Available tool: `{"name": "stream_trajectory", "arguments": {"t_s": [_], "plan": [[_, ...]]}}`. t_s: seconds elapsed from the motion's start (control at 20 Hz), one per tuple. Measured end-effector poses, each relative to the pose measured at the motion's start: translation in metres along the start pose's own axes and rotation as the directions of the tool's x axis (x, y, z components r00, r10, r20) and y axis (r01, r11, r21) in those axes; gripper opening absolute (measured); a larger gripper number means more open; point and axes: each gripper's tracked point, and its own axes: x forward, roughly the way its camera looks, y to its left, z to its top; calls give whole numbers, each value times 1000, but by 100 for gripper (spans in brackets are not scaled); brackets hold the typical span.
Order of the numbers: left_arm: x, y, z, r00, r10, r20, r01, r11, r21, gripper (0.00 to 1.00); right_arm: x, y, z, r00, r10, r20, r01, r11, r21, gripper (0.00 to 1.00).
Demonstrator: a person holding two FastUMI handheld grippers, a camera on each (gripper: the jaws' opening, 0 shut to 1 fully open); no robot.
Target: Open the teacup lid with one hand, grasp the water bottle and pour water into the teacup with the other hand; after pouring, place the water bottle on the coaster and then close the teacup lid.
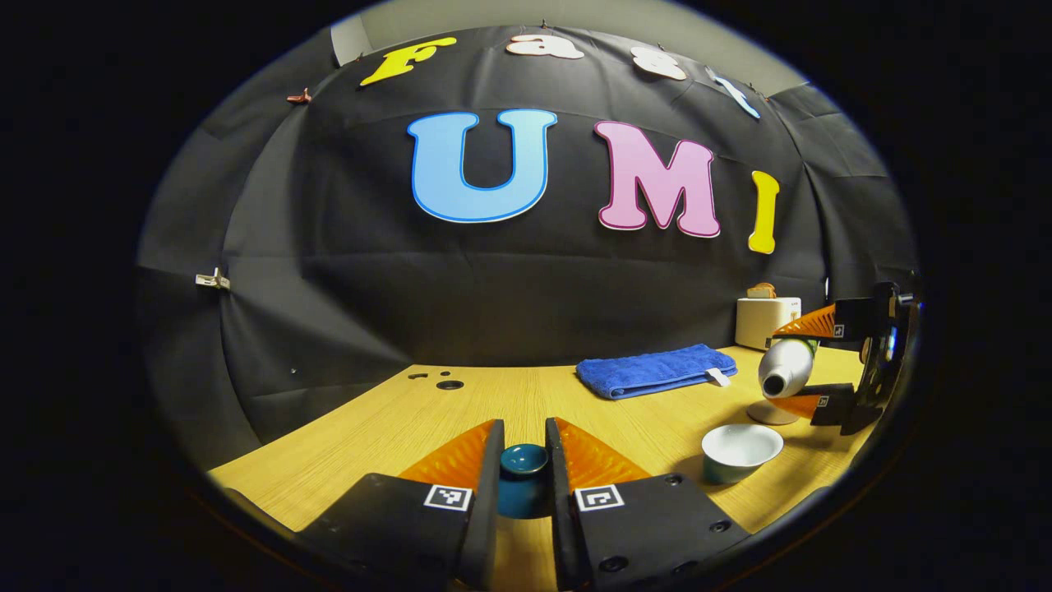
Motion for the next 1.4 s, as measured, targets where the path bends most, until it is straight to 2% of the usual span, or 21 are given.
{"name": "stream_trajectory", "arguments": {"t_s": [0.15, 0.3, 0.35, 0.4, 0.5, 0.6, 0.65, 0.7, 0.75, 0.9, 0.95, 1.05, 1.1, 1.15, 1.3, 1.35, 1.4], "plan": [[0, 0, 1, 1000, 0, 0, 0, 1000, 0, 34, 4, 5, 6, 1000, 14, 22, -12, 996, -84, 77], [0, 0, 0, 1000, 0, 0, 0, 1000, 0, 31, 6, 2, 9, 999, 5, 40, 2, 986, -168, 74], [-1, 0, 1, 1000, 0, 0, 0, 1000, 0, 34, 8, 0, 8, 999, -1, 43, 9, 982, -189, 74], [0, 1, 0, 1000, -1, 0, 1, 1000, 0, 31, 7, 1, 8, 999, -3, 43, 12, 978, -209, 74], [0, 1, 1, 1000, -1, -1, 1, 1000, 0, 34, 10, -1, 6, 999, -10, 41, 20, 970, -244, 74], [0, 1, 1, 1000, -1, -1, 1, 1000, 0, 31, 12, 0, 4, 999, -9, 35, 18, 965, -261, 70], [0, 1, 1, 1000, -1, -1, 1, 1000, 0, 34, 13, -2, 1, 999, -6, 31, 14, 965, -263, 73], [0, 1, 1, 1000, -1, -1, 1, 1000, 0, 31, 13, -4, -1, 999, -12, 31, 20, 963, -271, 71], [0, 1, 1, 1000, -1, 0, 1, 1000, 0, 34, 13, -5, 0, 999, -19, 32, 27, 959, -281, 70], [-1, 1, 1, 1000, -1, -1, 1, 1000, 0, 31, 16, -5, -5, 999, -27, 38, 38, 949, -314, 73], [0, 1, 1, 1000, -1, -1, 1, 1000, 0, 31, 14, -5, -3, 999, -29, 42, 41, 944, -327, 70], [-1, 1, 1, 1000, -1, -1, 1, 1000, 0, 34, 14, -5, 0, 998, -27, 55, 45, 936, -348, 73], [-1, 1, 1, 1000, -1, -1, 1, 1000, 0, 31, 13, -5, 0, 998, -26, 57, 45, 934, -355, 70], [0, 1, 1, 1000, -1, -1, 1, 1000, 0, 34, 13, -4, 0, 998, -24, 60, 44, 931, -361, 73], [-1, 1, 1, 1000, -1, -1, 1, 1000, 0, 31, 13, -7, 5, 996, -33, 79, 61, 920, -387, 76], [-1, 1, 1, 1000, -1, -1, 1, 1000, 1, 34, 13, -7, 6, 996, -30, 85, 61, 917, -394, 73], [-1, 1, 1, 1000, -1, -1, 1, 1000, 0, 31, 14, -9, 10, 995, -34, 99, 71, 909, -410, 73]]}}
